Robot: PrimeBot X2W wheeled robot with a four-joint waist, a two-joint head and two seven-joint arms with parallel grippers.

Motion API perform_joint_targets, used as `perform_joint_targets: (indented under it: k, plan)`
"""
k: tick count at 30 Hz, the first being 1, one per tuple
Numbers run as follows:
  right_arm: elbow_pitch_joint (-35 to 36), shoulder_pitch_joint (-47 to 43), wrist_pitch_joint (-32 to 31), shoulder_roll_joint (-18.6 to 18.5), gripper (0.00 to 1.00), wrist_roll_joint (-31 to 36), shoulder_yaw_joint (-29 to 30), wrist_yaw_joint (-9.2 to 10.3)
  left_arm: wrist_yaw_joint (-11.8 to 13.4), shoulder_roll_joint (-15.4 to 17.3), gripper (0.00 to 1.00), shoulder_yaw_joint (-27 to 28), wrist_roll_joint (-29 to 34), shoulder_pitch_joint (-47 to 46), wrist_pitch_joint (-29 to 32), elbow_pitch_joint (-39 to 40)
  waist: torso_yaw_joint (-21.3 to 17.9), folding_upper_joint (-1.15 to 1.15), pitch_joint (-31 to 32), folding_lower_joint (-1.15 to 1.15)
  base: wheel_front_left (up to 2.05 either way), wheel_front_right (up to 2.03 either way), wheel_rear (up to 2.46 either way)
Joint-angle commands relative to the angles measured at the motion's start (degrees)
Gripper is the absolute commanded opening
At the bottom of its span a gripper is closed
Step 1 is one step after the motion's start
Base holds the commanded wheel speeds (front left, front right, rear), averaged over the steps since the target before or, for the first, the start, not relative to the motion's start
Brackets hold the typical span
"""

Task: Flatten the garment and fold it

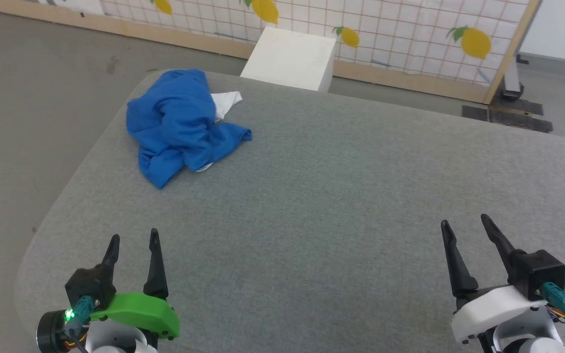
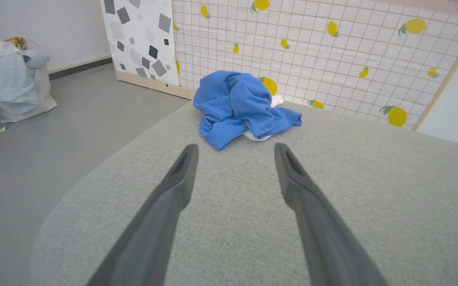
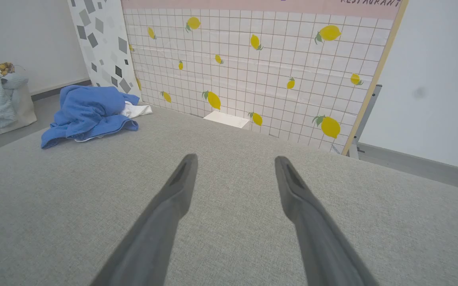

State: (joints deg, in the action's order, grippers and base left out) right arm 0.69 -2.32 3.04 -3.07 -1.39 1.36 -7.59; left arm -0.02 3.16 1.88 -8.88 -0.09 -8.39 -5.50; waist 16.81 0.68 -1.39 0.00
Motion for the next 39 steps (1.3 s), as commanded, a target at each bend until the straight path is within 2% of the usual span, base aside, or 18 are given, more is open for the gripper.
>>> perform_joint_targets:
  k: [1, 11, 19, 22, 28, 34, 39]
  plan:
    - [0.4, -0.4, 0.3, 0.1, 1.00, 0.4, 0.0, 0.06, 0.3, -0.2, 1.00, 0.2, -0.5, -0.5, -0.6, -0.3, 0.8, -0.41, -0.4, 0.00, 0.00, 0.00, 0.00]
    - [1.2, 0.2, 0.1, 0.1, 1.00, 0.5, 0.3, 0.07, 0.0, -0.2, 1.00, 0.7, -1.4, -2.7, -1.8, -1.0, 2.2, -0.46, -2.1, 0.00, 0.00, 0.00, 0.00]
    - [3.1, 2.3, -0.8, 0.1, 1.00, 1.9, 0.7, 0.07, -2.6, 0.0, 1.00, 2.4, -0.9, -14.5, -3.0, -1.5, 1.1, -0.52, -7.8, 0.00, 0.00, 0.00, 0.00]
    - [3.8, 3.3, -1.0, 0.1, 1.00, 2.4, 0.9, 0.08, -3.6, 1.3, 1.00, 3.1, -0.7, -20.6, -3.3, -2.6, 0.3, -0.53, -10.0, 0.00, 0.00, 0.00, 0.00]
    - [4.8, 5.3, -1.2, 0.2, 1.00, 3.2, 1.3, 0.08, -5.4, 6.3, 1.00, 2.3, -1.2, -34.7, -2.6, -9.3, -1.8, -0.57, -14.6, 0.00, 0.00, 0.00, 0.00]
    - [5.4, 8.0, -1.1, 0.2, 1.00, 3.8, 1.0, 0.09, -6.5, 13.4, 1.00, -0.9, -3.7, -48.5, 5.7, -19.9, -4.3, -0.60, -20.0, 0.00, 0.00, 0.00, 0.00]
    - [5.5, 10.1, -0.5, 0.2, 1.00, 4.0, 0.7, 0.09, -6.8, 19.1, 1.00, -7.4, -8.7, -56.7, 14.4, -28.9, -6.4, -0.63, -23.9, 0.00, 0.00, 0.00, 0.00]
